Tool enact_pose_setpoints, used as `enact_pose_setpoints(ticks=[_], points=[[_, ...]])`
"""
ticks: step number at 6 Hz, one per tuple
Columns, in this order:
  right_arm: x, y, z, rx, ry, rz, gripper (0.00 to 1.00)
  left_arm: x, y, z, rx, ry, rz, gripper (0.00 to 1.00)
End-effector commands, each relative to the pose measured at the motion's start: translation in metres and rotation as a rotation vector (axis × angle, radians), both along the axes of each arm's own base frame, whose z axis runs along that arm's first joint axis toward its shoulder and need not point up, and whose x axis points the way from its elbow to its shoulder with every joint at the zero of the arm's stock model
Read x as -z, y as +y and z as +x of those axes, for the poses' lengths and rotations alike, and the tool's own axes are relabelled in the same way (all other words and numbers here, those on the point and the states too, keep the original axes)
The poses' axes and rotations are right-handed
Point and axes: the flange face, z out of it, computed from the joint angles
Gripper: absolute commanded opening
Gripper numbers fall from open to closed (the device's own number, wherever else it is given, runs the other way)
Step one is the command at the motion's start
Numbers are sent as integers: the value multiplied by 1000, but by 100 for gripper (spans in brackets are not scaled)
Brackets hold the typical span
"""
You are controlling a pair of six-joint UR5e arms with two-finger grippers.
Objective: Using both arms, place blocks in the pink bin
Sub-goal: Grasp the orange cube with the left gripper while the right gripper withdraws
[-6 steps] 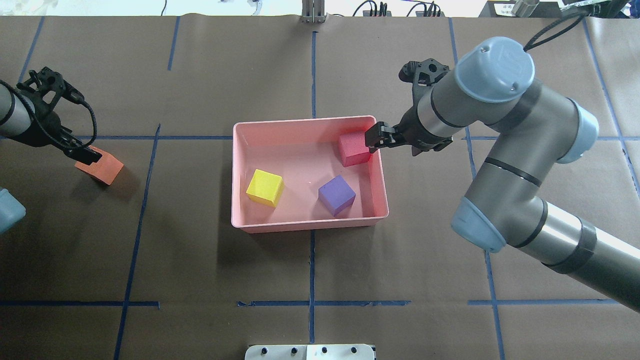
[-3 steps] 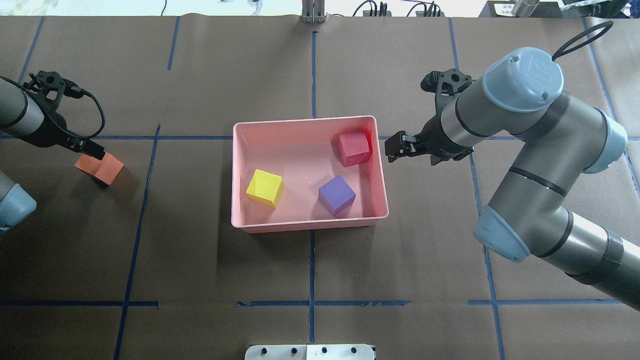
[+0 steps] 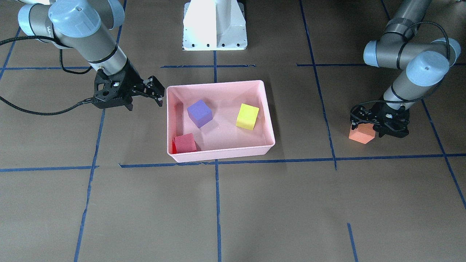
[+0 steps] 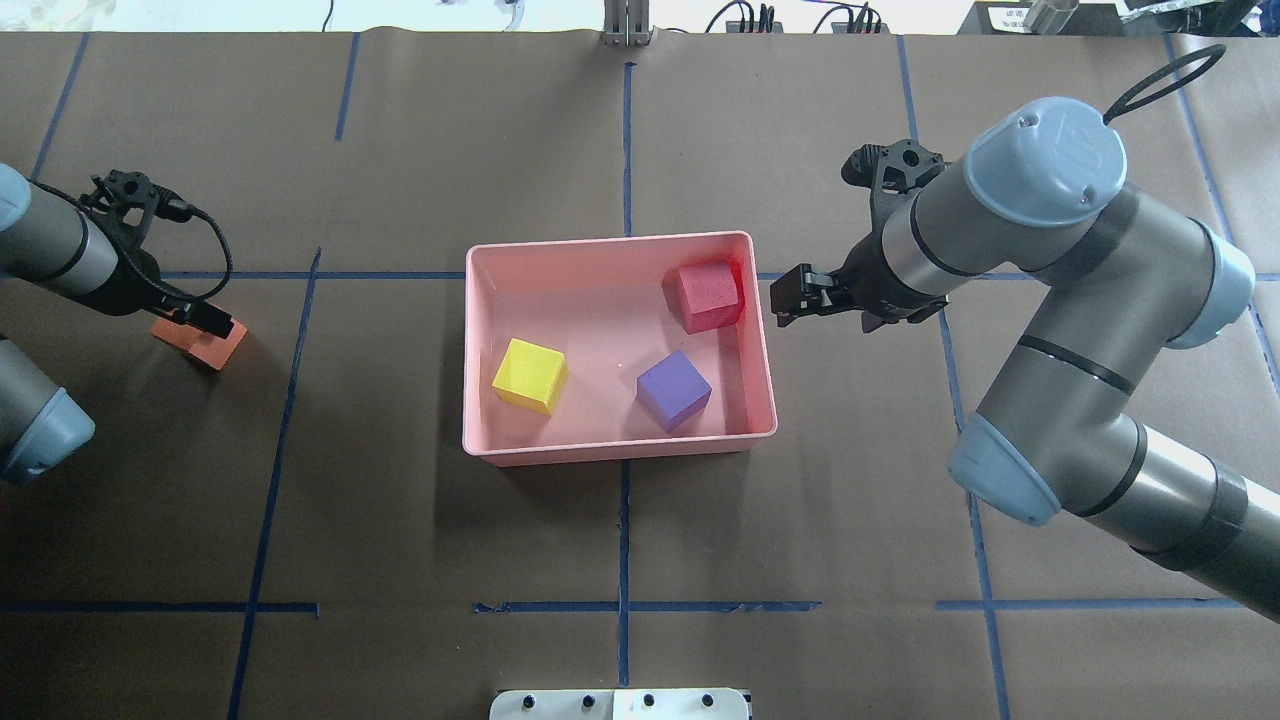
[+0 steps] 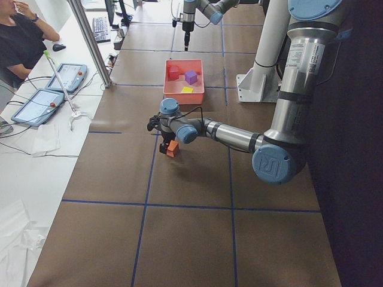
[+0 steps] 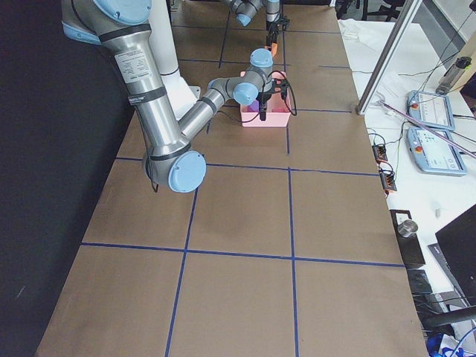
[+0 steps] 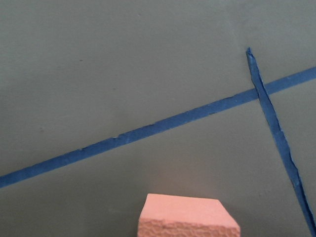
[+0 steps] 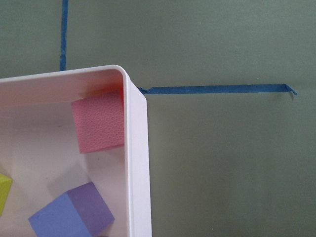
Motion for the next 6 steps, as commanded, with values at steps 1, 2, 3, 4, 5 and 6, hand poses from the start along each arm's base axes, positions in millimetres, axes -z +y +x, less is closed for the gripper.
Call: enact_pose_setpoints(ticks=[1,2,3,4,5,6], points=[[0,1,0,1,0,1,100,-7,4,15,-27,10,21,100],[-1,1,0,0,1,-1,100,-7,5,17,-29,11,21,82],[-4,4,5,-2,1,-1,100,-4,6,18,-29,15,18,34],[-4,8,9,-2,-3,2,100,14,7,17,-31,42,27,16],[-5,8,10,-3,-2,1,100,81,23,14,-11,185,-26,9],[-13,13,16,-3,5,-4,100,171,11,27,98,322,-104,10]])
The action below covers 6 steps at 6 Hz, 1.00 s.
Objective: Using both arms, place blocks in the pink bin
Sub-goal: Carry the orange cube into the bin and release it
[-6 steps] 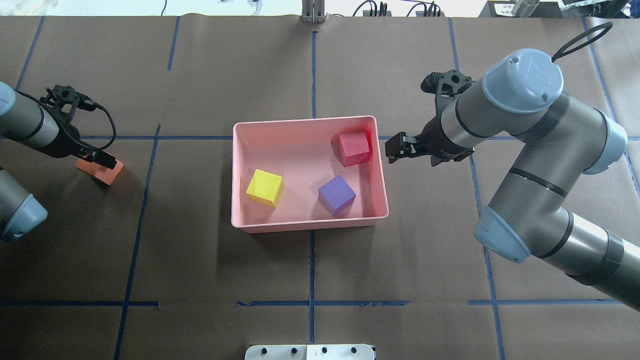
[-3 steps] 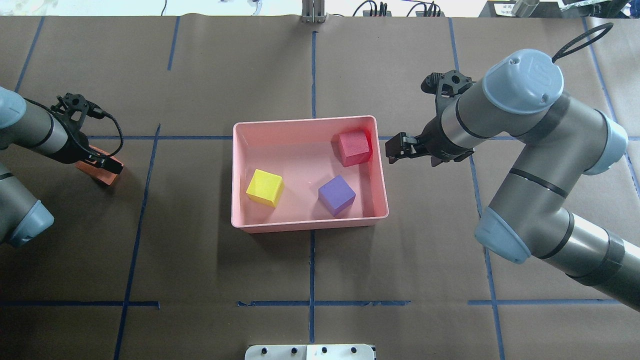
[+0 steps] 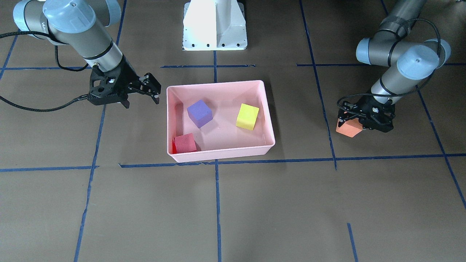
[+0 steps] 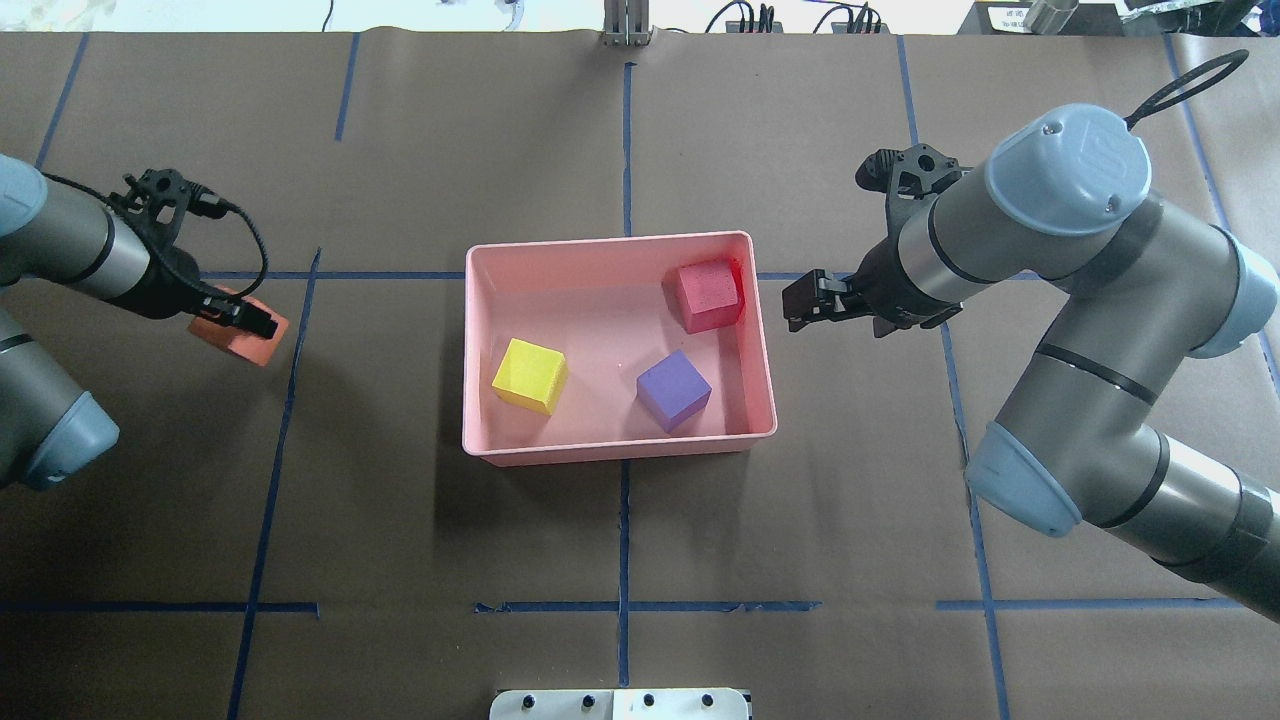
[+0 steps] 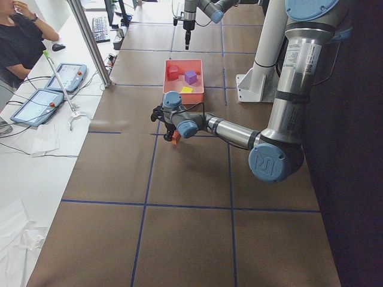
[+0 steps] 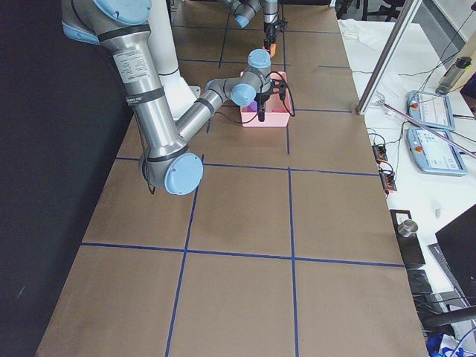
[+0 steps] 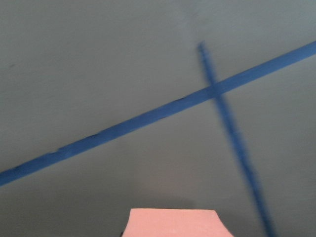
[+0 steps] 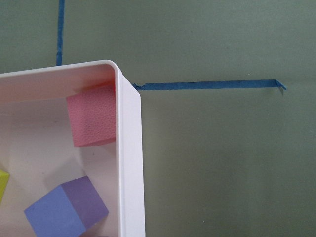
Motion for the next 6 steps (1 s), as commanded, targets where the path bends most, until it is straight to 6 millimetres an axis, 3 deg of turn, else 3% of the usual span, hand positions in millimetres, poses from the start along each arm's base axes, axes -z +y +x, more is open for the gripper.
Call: enact_pose_setpoints(ticks=[1,2,3,4,5,6], points=[[-10,5,7,-3,8,-5,100,157,-5,37,118,243,-172,10],[-8,7,10,-5,6,0,100,212,14,82,106,313,-244,13],[-13,8,10,-3,11,-5,100,241,29,116,138,339,-246,14],[-13,8,10,-3,11,-5,100,260,53,157,178,352,-233,33],[-16,6,10,-8,18,-7,100,258,64,176,259,342,-176,98],[-15,7,11,-8,16,-5,100,258,68,176,264,343,-165,100]])
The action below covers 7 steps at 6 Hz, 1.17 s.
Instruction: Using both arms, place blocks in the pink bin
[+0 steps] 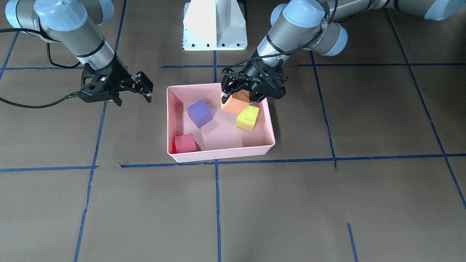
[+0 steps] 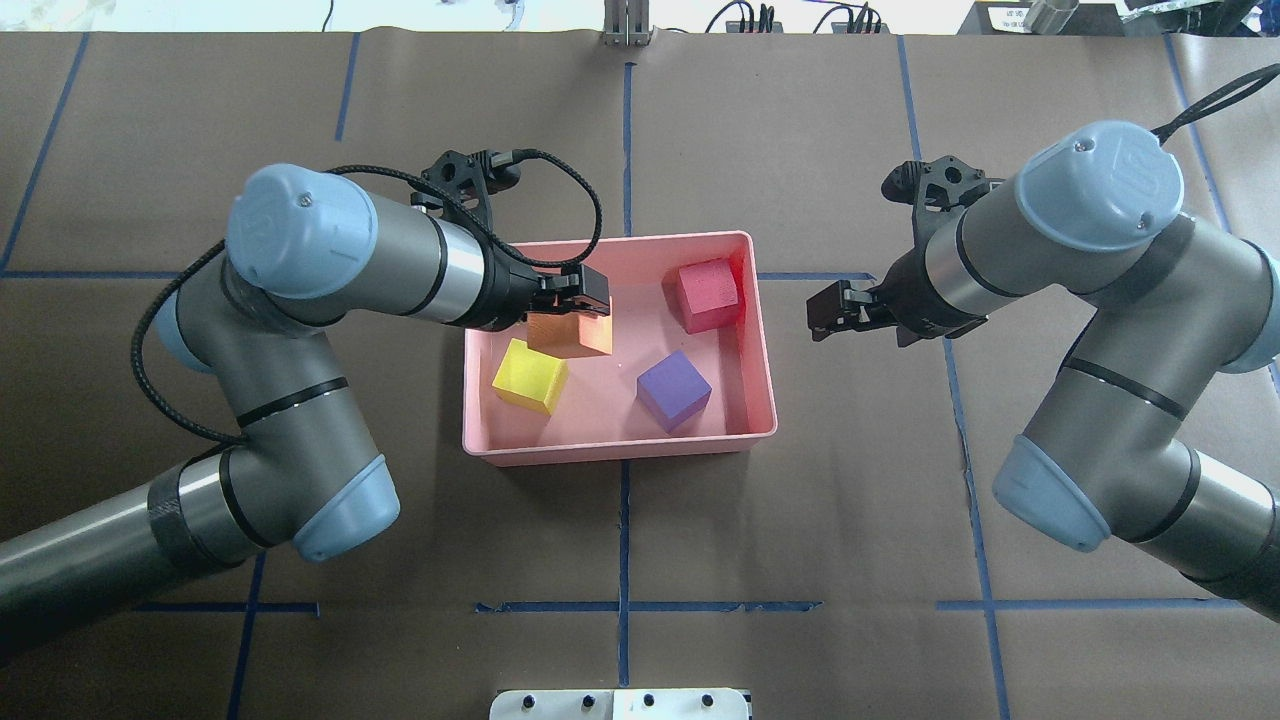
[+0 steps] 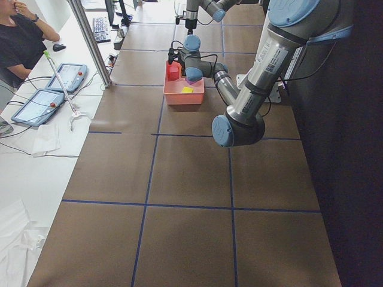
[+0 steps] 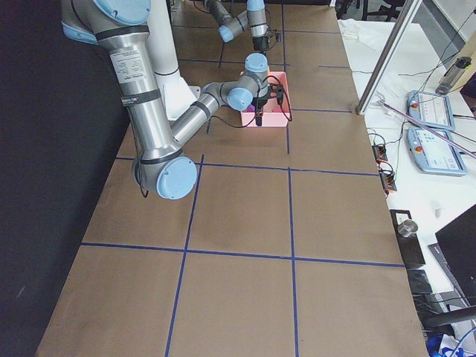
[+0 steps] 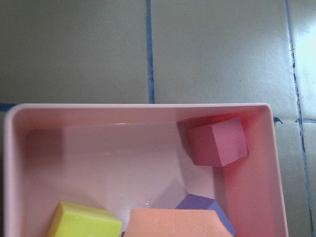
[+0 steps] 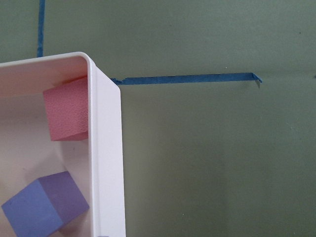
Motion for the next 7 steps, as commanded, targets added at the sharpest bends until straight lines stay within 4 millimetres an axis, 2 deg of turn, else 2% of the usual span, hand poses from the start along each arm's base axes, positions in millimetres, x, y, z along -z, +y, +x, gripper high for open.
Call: enact_pose_setpoints(ticks=[1,2,3,4,5,6,7], points=[[-2,0,1,-3,4,-3,100,2,9,3,26,2,17,100],[-12,1,5,-4,15,-12,100,-12,15,-17,27,-4,27,100],[-20,-2,23,-14,20,-15,100,-35,18,-57,-23,-23,66,100],[-40,6,56,24,47,42,100,-76,1,-113,-75,-62,68,100],[-64,-1,100,57,49,43,100,-128,-11,-162,-148,-128,116,100],[-93,-6,144,83,67,71,100,-192,-11,-216,-205,-212,178,100],[-118,-12,192,103,70,98,100,-232,-13,-277,-237,-241,226,100]])
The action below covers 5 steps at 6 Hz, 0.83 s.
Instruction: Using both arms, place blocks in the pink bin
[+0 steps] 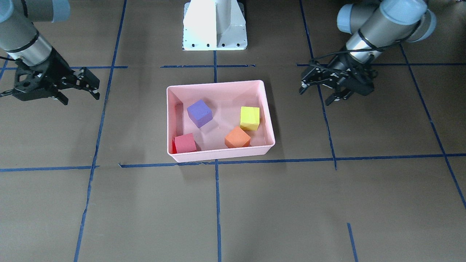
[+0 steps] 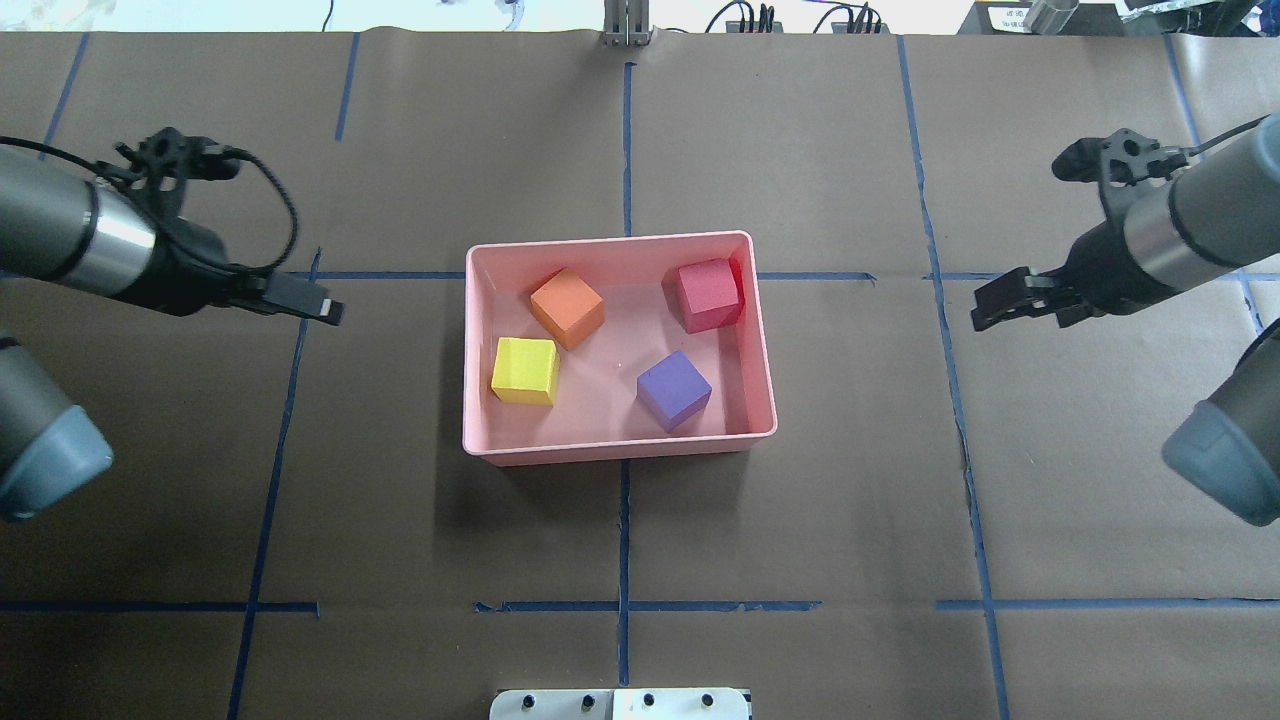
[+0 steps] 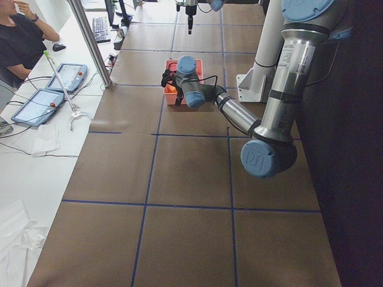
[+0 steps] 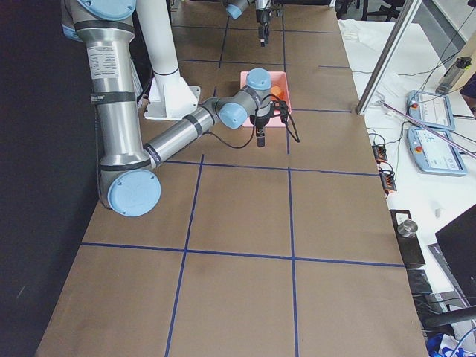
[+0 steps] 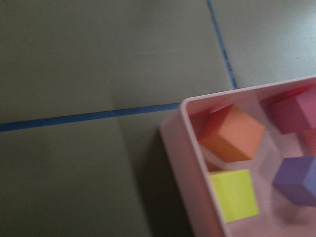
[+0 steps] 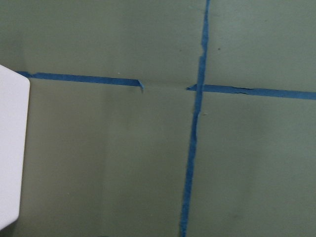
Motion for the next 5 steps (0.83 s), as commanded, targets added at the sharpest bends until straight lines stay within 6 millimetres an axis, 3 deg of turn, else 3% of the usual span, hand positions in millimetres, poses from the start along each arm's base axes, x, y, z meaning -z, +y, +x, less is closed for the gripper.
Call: enact_pose_setpoints(ticks=[1,2,3,4,5], points=[[-60,-1,101,30,10,42,100,-109,12,-128,-61,-96,97,100],[-91,12,149,39,32,59,100,-158,14,-183,-76,-182,154,100],[-154,35,199,97,88,76,100,-180,11,-251,-42,-255,88,100],[-195,52,240,140,119,51,100,-196,19,-283,-76,-257,14,100],[-219,68,262,191,135,20,100,-207,23,-312,-64,-254,-47,100]])
